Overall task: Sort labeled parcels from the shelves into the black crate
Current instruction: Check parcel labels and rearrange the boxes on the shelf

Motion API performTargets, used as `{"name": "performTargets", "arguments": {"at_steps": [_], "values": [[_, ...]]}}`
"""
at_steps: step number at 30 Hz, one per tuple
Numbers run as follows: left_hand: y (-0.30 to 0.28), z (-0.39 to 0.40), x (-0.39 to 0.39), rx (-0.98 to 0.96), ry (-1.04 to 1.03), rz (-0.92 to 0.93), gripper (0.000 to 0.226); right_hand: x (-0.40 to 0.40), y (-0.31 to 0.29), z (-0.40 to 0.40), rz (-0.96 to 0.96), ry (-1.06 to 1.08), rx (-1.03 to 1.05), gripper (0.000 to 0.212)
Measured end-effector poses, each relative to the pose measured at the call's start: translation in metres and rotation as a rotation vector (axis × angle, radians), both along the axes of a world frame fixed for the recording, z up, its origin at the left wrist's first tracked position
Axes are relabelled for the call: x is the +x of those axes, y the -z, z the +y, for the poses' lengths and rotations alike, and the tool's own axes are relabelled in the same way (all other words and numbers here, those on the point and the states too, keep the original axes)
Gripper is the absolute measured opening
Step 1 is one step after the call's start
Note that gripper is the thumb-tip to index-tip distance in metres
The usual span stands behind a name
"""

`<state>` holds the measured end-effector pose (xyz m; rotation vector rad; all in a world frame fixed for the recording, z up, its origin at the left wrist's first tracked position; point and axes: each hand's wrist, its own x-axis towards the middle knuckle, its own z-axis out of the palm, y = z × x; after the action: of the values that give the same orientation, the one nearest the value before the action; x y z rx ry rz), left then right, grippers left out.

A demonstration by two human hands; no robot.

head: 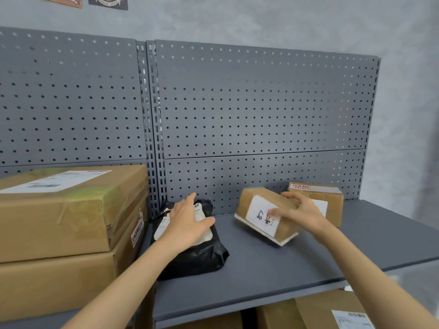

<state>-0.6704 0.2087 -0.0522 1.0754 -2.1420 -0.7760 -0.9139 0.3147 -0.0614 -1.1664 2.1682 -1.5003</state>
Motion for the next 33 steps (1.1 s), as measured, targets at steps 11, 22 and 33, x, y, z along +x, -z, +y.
{"name": "performTargets", "arguments": {"at_steps": [11, 22, 33], "values": [[-0.013, 0.014, -0.015, 0.199, 0.319, 0.321, 0.1, 0.045, -0.031, -0.002, -0.952, -0.501, -0.296, 0.062], [-0.015, 0.026, -0.015, 0.291, 0.507, 0.509, 0.098, 0.055, -0.017, -0.005, -0.974, -0.685, -0.204, 0.065], [-0.045, 0.008, 0.002, -0.802, 0.28, -0.181, 0.148, 0.029, -0.038, 0.011, -0.821, -0.49, 0.021, 0.053]]}}
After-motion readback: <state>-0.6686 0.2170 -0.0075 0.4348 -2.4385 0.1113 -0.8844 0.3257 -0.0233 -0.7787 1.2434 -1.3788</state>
